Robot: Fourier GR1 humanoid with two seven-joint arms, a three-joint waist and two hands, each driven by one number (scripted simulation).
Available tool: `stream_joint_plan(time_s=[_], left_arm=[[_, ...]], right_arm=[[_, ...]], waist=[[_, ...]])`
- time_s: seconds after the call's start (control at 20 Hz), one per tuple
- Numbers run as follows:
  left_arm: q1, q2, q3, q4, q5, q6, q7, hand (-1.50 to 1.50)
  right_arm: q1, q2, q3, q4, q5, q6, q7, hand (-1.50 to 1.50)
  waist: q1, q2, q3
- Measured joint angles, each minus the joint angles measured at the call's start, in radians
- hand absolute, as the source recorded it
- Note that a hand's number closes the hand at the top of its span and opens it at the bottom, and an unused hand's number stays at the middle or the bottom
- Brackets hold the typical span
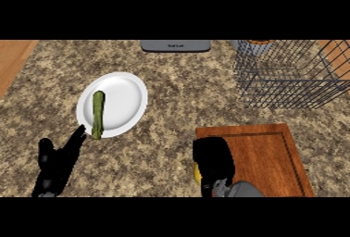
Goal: Pick the lemon from the cutting board and place it in the basket
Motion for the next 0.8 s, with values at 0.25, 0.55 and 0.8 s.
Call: stream_joint_plan(time_s=[0.25,0.55,0.8], left_arm=[[-0.004,-0.012,0.008,0.017,-0.01,-0.002,-0.014,0.0],[0.007,-0.012,0.011,0.002,-0.014,0.001,-0.008,0.0],[0.02,-0.014,0.018,-0.001,-0.015,-0.001,-0.023,0.0]], right_arm=[[-0.058,0.074,0.041,0.049,0.057,-0.069,0.058,1.5],[-0.093,0.099,-0.055,-0.106,-0.047,-0.317,0.064,1.5],[-0.157,0.104,-0.119,-0.286,-0.071,-0.471,0.114,1.5]], waist=[[-0.004,-0.001,0.002],[-0.007,0.0,0.004],[-0.012,-0.004,0.002]])
